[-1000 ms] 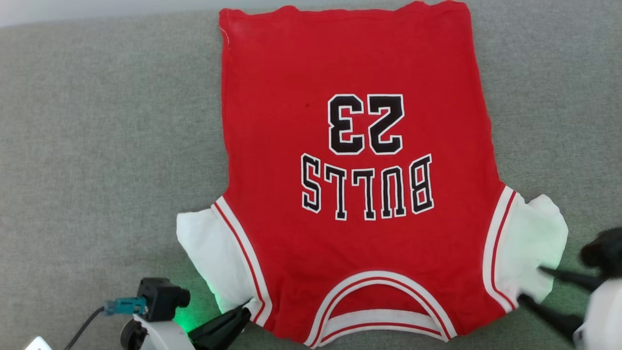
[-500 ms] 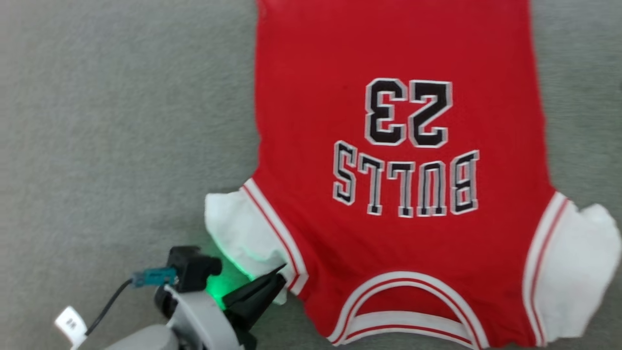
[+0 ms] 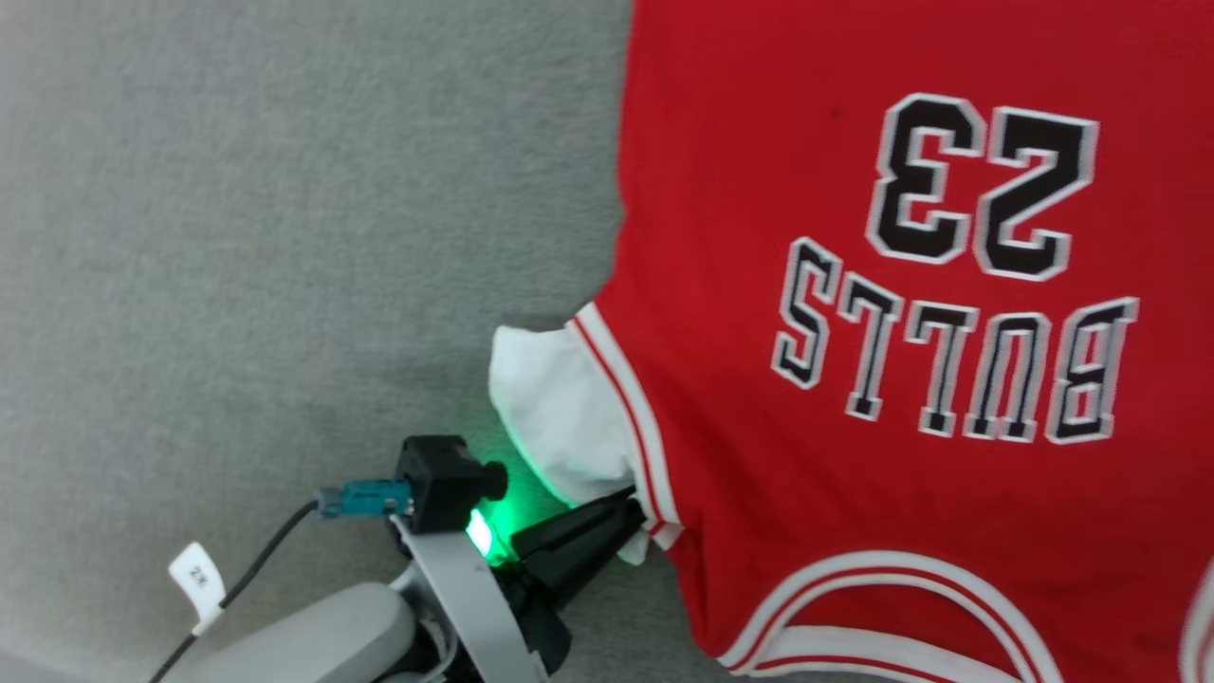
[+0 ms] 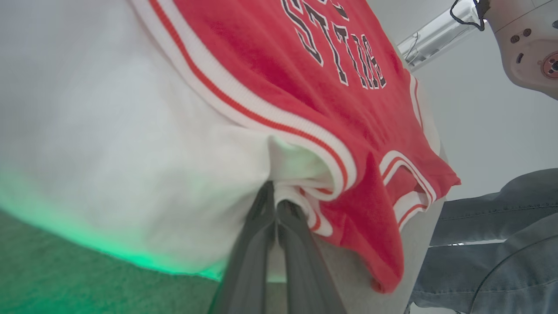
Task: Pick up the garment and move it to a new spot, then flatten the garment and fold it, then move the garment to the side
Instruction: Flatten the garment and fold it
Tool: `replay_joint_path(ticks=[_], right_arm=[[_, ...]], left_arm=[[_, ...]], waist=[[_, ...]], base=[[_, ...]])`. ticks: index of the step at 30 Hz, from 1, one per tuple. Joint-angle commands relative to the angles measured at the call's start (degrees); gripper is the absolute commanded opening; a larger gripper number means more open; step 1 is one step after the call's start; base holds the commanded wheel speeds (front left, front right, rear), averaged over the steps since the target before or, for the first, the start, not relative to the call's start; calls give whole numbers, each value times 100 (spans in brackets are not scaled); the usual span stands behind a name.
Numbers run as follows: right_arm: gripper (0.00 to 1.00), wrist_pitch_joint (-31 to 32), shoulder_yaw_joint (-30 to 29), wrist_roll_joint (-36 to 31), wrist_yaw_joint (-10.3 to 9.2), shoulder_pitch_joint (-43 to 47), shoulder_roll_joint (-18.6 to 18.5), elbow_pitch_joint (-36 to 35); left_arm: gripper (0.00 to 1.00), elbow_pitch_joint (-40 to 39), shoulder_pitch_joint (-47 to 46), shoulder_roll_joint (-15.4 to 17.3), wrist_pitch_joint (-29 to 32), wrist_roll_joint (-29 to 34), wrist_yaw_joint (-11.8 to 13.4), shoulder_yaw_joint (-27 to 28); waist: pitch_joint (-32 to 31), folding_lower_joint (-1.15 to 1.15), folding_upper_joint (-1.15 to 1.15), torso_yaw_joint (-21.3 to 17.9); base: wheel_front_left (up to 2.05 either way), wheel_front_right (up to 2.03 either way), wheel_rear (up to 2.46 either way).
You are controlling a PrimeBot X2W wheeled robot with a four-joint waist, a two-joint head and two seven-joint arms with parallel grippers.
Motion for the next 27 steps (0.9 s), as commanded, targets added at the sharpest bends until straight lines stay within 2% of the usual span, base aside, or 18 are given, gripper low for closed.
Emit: replay_joint_path(ticks=[1,11,12,13,14,21,27], right_arm=[[100,24,7,-126,-4,-265,57,274],[100,210,-43,-673,-3,-832,383,1540],[40,252,20,-661,0,-833,448,1578],[16,263,87,-640,1,-826,486,1579],[0,229,126,-633,1,-829,484,1596],[0,-81,250,-381,0,-728,382,1590],[0,-397,744,456,-2,-8,-106,872]], left_arm=[[0,430,52,-83,62,-94,88,-143],[0,492,-163,-142,-136,-298,107,-505],[0,507,-191,-137,-164,-317,113,-528],[0,523,-222,-127,-180,-340,116,-541],[0,537,-245,-116,-202,-358,117,-549],[0,639,-307,5,-320,-442,123,-501],[0,689,-56,222,-394,-491,123,-188]], waist=[[416,0,0,431],[712,0,0,582],[718,0,0,569],[719,0,0,548],[709,0,0,524],[403,0,0,306],[-255,0,0,31]], base=[[0,0,0],[0,0,0],[0,0,0],[0,0,0],[0,0,0],[0,0,0],[0,0,0]])
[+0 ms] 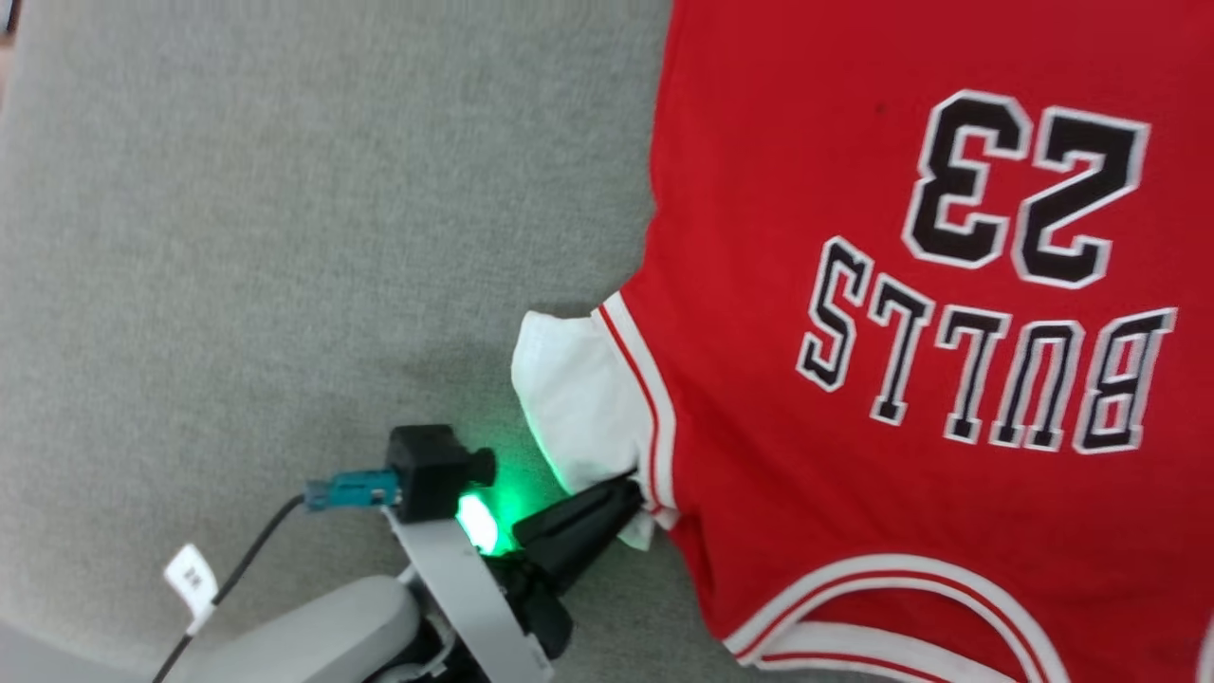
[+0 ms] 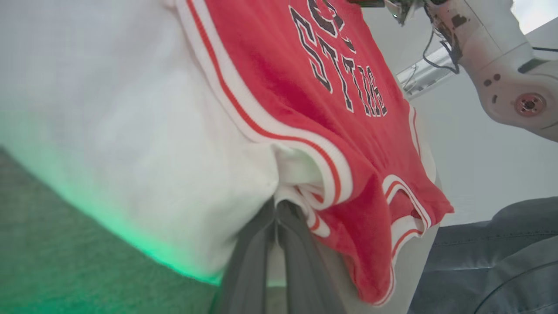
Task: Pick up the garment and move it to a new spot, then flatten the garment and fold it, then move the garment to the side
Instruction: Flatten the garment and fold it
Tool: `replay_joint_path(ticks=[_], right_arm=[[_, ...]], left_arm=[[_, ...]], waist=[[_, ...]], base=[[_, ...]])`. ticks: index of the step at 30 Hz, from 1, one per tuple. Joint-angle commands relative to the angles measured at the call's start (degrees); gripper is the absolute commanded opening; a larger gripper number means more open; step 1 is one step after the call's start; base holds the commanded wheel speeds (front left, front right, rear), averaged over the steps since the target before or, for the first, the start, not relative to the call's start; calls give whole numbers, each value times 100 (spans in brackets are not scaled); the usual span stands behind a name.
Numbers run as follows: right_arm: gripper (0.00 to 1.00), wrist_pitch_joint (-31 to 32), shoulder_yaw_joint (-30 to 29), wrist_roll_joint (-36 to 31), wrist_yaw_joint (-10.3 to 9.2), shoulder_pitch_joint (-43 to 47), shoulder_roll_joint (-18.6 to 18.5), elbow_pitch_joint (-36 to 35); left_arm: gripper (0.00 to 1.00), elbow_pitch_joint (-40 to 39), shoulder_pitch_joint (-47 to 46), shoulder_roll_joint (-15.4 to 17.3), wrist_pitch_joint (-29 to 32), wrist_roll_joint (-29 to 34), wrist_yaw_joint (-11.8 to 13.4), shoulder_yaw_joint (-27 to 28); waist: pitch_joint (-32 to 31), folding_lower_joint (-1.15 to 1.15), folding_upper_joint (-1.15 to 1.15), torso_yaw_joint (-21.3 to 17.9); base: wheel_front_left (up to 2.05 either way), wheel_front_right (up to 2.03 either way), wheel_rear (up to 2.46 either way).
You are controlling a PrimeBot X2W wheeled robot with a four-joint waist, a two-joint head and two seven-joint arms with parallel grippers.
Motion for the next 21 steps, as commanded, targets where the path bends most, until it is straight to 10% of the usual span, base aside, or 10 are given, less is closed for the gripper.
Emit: replay_joint_path(ticks=[1,12,21], right_arm=[[0,9,141,221,2,429,-167,-96],[0,-414,-26,1916,2,3477,-1351,-2438],[0,-472,-614,2242,2,6472,-1110,-4001]], left_arm=[[0,635,278,349,58,-101,176,123],[0,546,1178,368,31,130,108,967],[0,630,1698,449,30,292,278,1449]], waist=[[-577,0,0,-343],[-1559,0,0,-944],[-1929,0,0,-1355]], base=[[0,0,0],[0,0,0],[0,0,0]])
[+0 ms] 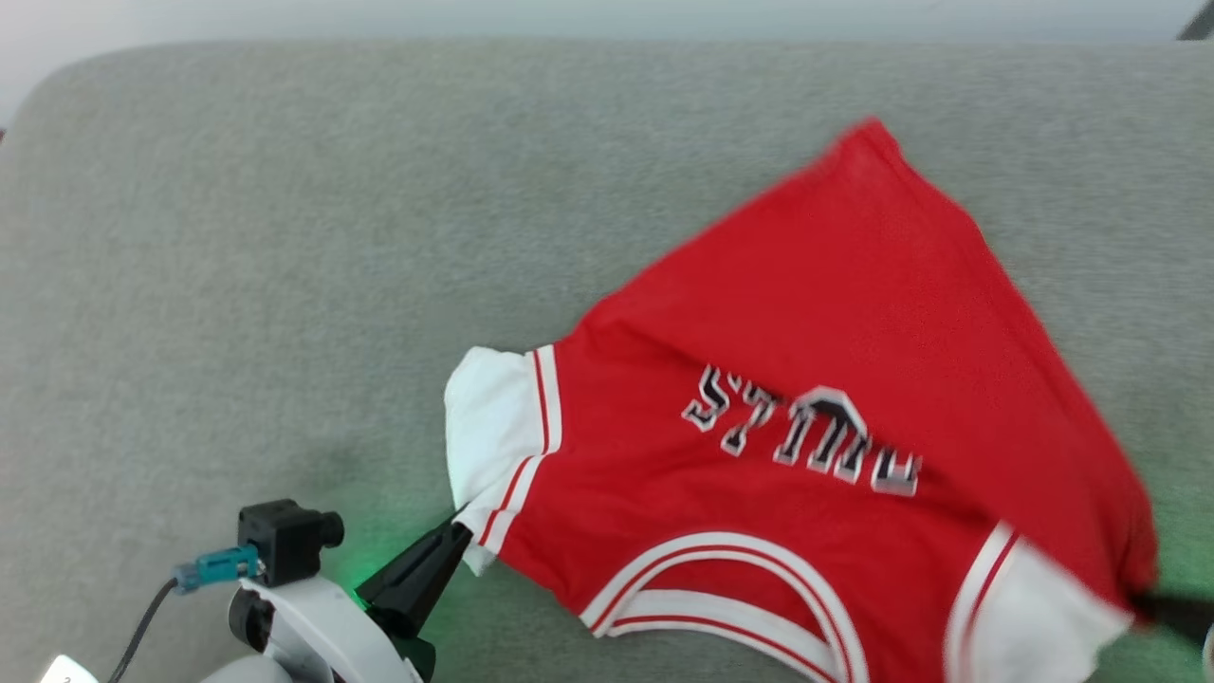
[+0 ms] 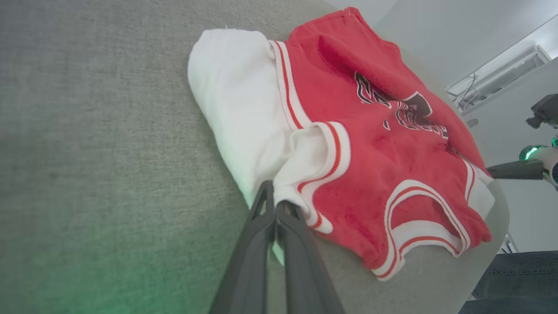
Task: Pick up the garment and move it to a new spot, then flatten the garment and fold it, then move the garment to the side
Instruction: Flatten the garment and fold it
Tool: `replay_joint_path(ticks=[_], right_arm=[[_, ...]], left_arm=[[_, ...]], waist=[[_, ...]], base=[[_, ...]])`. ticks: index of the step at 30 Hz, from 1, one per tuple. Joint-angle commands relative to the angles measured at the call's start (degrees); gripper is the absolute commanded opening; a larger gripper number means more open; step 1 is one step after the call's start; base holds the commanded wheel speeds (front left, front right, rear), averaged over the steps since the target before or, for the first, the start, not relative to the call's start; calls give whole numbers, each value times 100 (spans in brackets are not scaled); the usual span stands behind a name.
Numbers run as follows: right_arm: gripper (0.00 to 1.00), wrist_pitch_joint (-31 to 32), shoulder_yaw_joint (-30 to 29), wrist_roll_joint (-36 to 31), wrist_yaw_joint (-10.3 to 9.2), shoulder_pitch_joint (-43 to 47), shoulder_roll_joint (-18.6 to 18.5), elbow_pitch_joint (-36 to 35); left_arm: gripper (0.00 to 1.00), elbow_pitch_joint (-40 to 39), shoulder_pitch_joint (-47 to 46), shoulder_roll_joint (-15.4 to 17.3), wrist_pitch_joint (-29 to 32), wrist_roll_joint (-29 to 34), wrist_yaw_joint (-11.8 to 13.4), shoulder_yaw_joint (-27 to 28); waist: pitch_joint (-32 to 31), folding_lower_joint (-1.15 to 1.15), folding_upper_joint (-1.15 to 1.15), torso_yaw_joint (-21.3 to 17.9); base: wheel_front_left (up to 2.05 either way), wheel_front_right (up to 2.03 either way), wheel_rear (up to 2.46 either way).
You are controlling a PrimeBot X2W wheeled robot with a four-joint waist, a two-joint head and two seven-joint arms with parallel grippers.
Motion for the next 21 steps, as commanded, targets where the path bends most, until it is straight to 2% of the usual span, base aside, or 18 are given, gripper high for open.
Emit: replay_joint_path(ticks=[1,5,10,12,13,14,21], right_arm=[[0,53,-64,-59,1,408,86,-121],[0,87,-156,-197,2,1207,439,-444],[0,78,-230,-586,2,1483,704,-714],[51,15,-367,-724,1,1441,766,-749],[95,17,-468,-757,2,1430,786,-781],[100,23,-577,-773,2,1432,781,-836],[100,356,-1739,-408,1,1407,547,-1535]], left_arm=[[0,-17,66,-18,5,52,31,38],[0,-37,66,-23,5,135,20,107],[0,-40,18,47,15,179,17,130],[0,-46,10,70,16,180,20,144],[0,-55,12,75,15,179,19,148],[0,-64,16,81,14,184,18,150],[0,-97,43,22,12,205,8,169]], waist=[[-271,0,0,-331],[-240,0,0,-395],[-179,0,0,-480],[-167,0,0,-510],[-167,0,0,-519],[-163,0,0,-524],[-162,0,0,-473]], base=[[0,0,0],[0,0,0],[0,0,0],[0,0,0],[0,0,0],[0,0,0],[0,0,0]])
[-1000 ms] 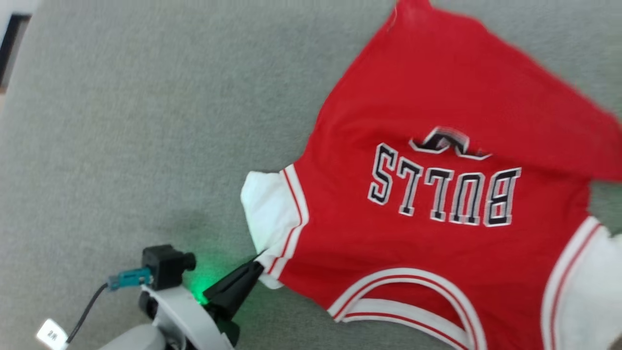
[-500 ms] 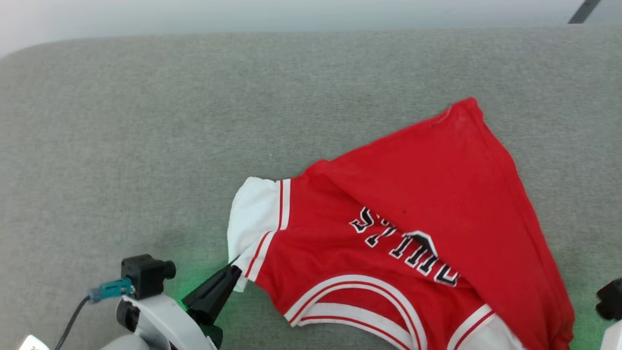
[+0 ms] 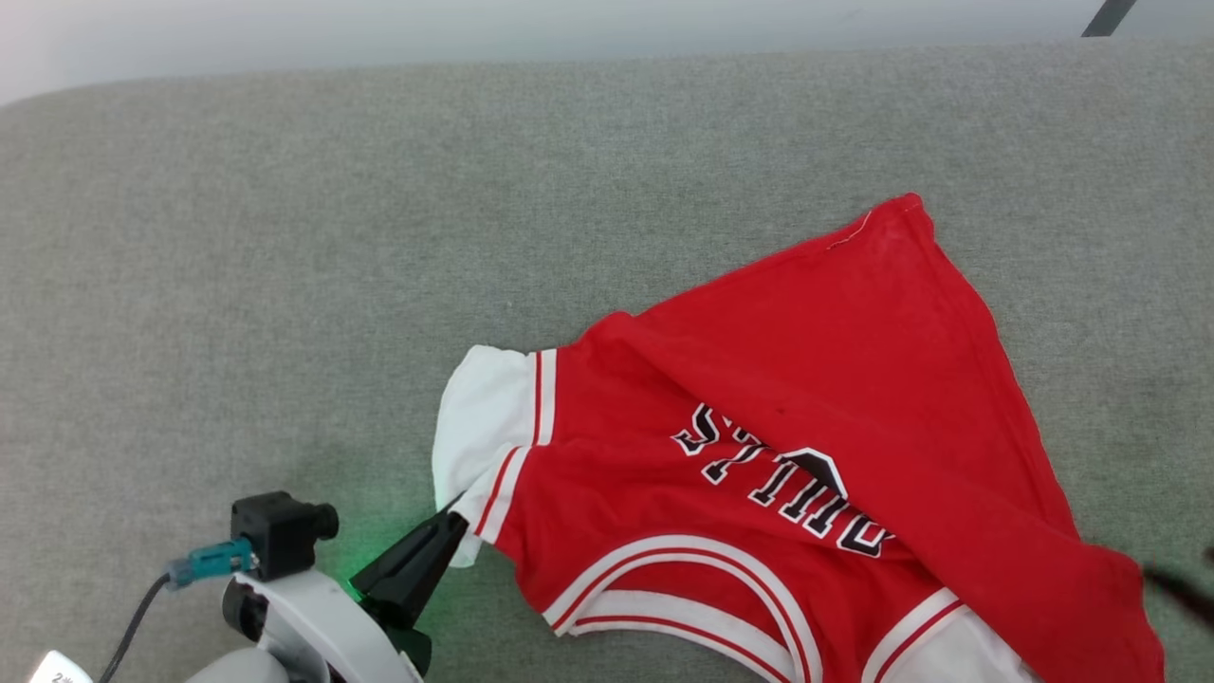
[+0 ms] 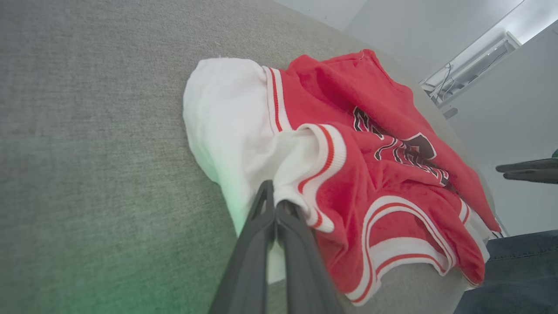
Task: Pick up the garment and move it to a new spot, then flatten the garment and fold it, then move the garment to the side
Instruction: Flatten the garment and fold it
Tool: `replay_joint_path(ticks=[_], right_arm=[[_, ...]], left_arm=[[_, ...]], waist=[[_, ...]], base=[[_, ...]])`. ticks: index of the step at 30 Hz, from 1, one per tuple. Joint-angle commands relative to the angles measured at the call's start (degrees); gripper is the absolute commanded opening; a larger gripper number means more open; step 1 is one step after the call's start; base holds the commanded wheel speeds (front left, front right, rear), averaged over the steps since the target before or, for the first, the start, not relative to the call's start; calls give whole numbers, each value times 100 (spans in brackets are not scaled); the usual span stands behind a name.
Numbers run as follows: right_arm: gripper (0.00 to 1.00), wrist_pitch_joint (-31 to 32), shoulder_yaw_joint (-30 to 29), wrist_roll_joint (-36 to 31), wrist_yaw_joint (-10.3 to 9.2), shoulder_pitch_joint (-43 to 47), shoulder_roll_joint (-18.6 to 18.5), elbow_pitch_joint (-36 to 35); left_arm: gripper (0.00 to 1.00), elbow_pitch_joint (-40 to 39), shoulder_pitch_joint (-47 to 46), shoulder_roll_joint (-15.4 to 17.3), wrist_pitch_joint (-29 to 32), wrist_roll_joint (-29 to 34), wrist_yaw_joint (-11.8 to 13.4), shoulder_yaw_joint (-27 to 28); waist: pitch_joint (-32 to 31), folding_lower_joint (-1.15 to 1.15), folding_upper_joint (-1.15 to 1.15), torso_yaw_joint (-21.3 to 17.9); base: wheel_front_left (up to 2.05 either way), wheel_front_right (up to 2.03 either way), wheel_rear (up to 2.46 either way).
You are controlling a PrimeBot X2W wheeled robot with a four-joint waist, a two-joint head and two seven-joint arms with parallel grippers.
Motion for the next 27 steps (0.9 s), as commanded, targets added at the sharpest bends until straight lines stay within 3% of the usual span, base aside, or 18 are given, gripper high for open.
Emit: replay_joint_path(ticks=[1,4,7,13,22,27], right_arm=[[100,44,-274,42,2,-211,-65,-179],[100,-80,-550,-168,2,-764,-91,-332],[100,-390,-353,-624,2,-1623,-16,-173],[100,-658,807,-1427,2,-3224,291,771],[100,-683,2339,-1860,1,-5195,723,2995],[100,-590,3033,-1628,4,-5607,771,3799]], left_arm=[[0,-23,19,-48,10,40,-6,20],[0,-34,-22,-112,8,67,-21,42],[0,-40,-103,-188,7,136,-28,52],[0,26,-393,-409,13,263,-79,2],[0,190,-756,-716,38,378,-141,-193],[0,294,-860,-822,30,383,-165,-285]], waist=[[9,0,0,38],[67,0,0,93],[173,0,0,162],[436,0,0,470],[925,0,0,800],[1023,0,0,939]], base=[[0,0,0],[0,0,0],[0,0,0],[0,0,0],[0,0,0],[0,0,0]])
